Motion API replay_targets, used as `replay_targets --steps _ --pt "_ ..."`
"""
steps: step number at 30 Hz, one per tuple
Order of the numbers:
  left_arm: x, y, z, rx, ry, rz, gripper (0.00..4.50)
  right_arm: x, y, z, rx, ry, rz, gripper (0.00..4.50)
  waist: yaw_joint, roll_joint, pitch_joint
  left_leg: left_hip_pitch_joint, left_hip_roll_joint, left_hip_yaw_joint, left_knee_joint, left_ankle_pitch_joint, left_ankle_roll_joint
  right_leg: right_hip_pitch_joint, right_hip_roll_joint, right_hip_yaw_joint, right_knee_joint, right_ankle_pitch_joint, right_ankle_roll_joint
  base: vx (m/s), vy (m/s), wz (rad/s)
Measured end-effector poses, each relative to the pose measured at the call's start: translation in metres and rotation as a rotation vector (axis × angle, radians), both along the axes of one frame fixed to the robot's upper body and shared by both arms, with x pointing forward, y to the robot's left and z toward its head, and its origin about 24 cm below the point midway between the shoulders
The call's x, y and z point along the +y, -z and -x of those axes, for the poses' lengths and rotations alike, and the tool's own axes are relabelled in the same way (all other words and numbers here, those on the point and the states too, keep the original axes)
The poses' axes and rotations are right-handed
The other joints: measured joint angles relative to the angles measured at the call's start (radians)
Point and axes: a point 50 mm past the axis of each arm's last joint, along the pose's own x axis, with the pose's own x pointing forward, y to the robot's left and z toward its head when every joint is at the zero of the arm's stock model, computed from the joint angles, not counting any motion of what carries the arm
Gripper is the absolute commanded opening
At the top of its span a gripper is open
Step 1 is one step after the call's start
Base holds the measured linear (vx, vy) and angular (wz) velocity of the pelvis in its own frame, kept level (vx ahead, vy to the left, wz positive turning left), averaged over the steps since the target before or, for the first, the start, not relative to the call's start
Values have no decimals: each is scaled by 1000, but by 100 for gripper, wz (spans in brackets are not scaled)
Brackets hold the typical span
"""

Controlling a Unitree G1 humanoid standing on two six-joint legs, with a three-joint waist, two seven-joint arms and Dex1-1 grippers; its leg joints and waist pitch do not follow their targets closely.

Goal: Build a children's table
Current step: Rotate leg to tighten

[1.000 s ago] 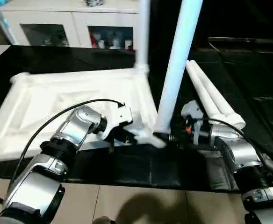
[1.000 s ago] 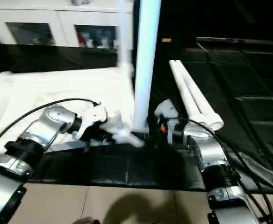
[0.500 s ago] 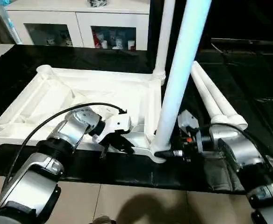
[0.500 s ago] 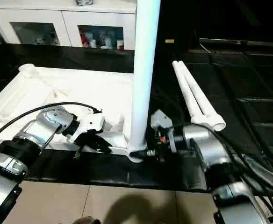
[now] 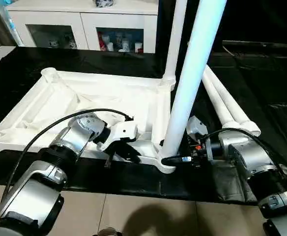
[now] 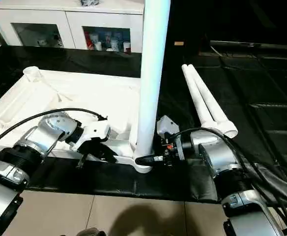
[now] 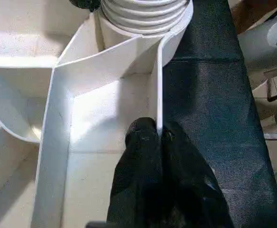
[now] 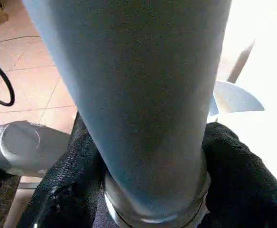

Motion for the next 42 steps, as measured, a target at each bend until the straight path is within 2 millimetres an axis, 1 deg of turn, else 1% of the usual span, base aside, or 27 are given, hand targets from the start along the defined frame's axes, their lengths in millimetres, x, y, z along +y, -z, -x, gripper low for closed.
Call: replay_targets --steps 4,6,8,9,11,13,14,16,19,22,24,25,27,28,29,30,31,34,35,36,37,40,42 --pt "0 1 0 9 -16 2 0 0 2 0 12 14 -5 266 0 0 0 1 0 0 0 0 0 0 0 0 0 0 0 0 0 0" --pt "-3 3 -3 25 -81 15 0 3 4 -1 16 75 -15 266 -2 0 0 3 0 0 0 0 0 2 0 0 1 0 0 0 0 0" --pt "-4 4 -7 31 -172 22 0 6 5 -6 4 171 -10 266 -6 0 0 6 0 0 0 0 0 4 0 0 1 2 -2 0 0 0" --pt "-4 5 -9 31 -219 28 0 7 6 -9 -3 227 -11 266 -11 0 0 7 0 0 0 0 0 5 0 1 1 1 -2 0 0 0" --pt "-7 6 -14 33 -328 44 0 11 9 -17 -3 383 -35 265 -28 0 0 8 0 0 0 0 -1 5 0 1 0 0 0 0 0 0" --pt "-12 6 -19 29 -415 53 0 16 10 -26 -4 521 -53 265 -42 0 0 8 0 0 1 0 -1 4 0 1 0 0 1 0 0 0" --pt "-15 6 -22 26 -463 61 0 20 10 -31 -12 590 -50 265 -52 0 0 8 -1 0 0 0 -1 4 0 0 -1 0 1 0 0 0" --pt "-21 8 -25 27 -548 79 0 25 10 -40 -21 695 -44 265 -62 0 0 8 -1 0 0 0 -1 3 0 0 0 1 1 0 0 0" --pt "-29 8 -28 19 -645 97 0 34 8 -49 -29 819 -41 265 -67 1 -1 8 -1 -1 0 0 -1 3 1 0 0 4 -4 0 0 0" --pt "-35 7 -30 10 -703 113 0 38 7 -54 -50 899 -38 265 -64 1 -1 6 -1 -1 -1 0 -1 3 1 0 -1 2 -2 0 0 0" --pt "-37 6 -31 8 -718 122 0 39 6 -54 -64 920 -41 265 -61 1 -1 5 -1 -1 -2 -1 1 3 1 0 -3 2 -2 0 0 0" --pt "-38 6 -31 6 -724 125 0 38 7 -55 -72 928 -40 300 -60 1 -1 4 -1 0 -2 -1 1 2 1 0 -4 2 -2 0 0 0" --pt "-39 6 -31 5 -729 124 0 39 7 -55 -84 930 -43 335 -60 1 -1 4 -1 0 -2 -1 1 2 1 0 -4 2 -2 0 0 0" --pt "-39 5 -31 3 -730 124 0 39 7 -55 -87 929 -41 338 -60 1 -1 4 -1 0 -2 -1 1 2 1 0 -4 2 -2 0 0 0" --pt "-40 5 -31 1 -730 123 0 40 7 -55 -87 927 -42 357 -61 1 -1 4 -1 0 -2 -1 1 2 1 0 -4 2 -2 0 0 0" --pt "-40 5 -31 1 -730 123 0 40 7 -55 -86 924 -43 357 -61 1 -1 4 -1 0 -2 -1 1 2 1 0 -4 2 -2 0 0 0" --pt "-39 5 -31 1 -729 123 0 40 7 -55 -86 920 -44 380 -61 1 -1 4 -1 0 -2 -1 1 2 1 0 -4 2 -2 0 0 0" --pt "-38 5 -30 4 -714 124 0 39 7 -53 -83 884 -55 392 -62 1 -1 4 -1 0 -3 -1 1 1 1 0 -4 2 -2 0 0 0" --pt "-37 5 -30 9 -705 125 0 38 7 -51 -83 867 -61 417 -62 0 -1 4 -1 0 -3 -1 1 1 1 0 -4 2 -2 0 0 0" --pt "-36 4 -30 8 -687 124 0 35 7 -50 -84 850 -67 417 -62 1 -1 3 -1 0 -3 -1 1 1 1 0 -5 2 -2 0 0 0" --pt "-34 4 -29 9 -666 125 0 31 7 -47 -83 822 -77 431 -60 1 -1 3 -1 0 -4 -1 1 1 1 0 -5 2 -2 0 0 0" --pt "-28 4 -25 1 -571 118 0 21 8 -37 -72 705 -98 443 -55 1 0 2 0 0 -4 -1 1 0 1 0 -5 2 -2 0 0 0" --pt "-23 3 -24 -4 -524 109 0 16 8 -33 -79 636 -92 443 -52 1 0 2 0 0 -4 -1 1 0 1 -1 -5 2 -2 0 0 0"
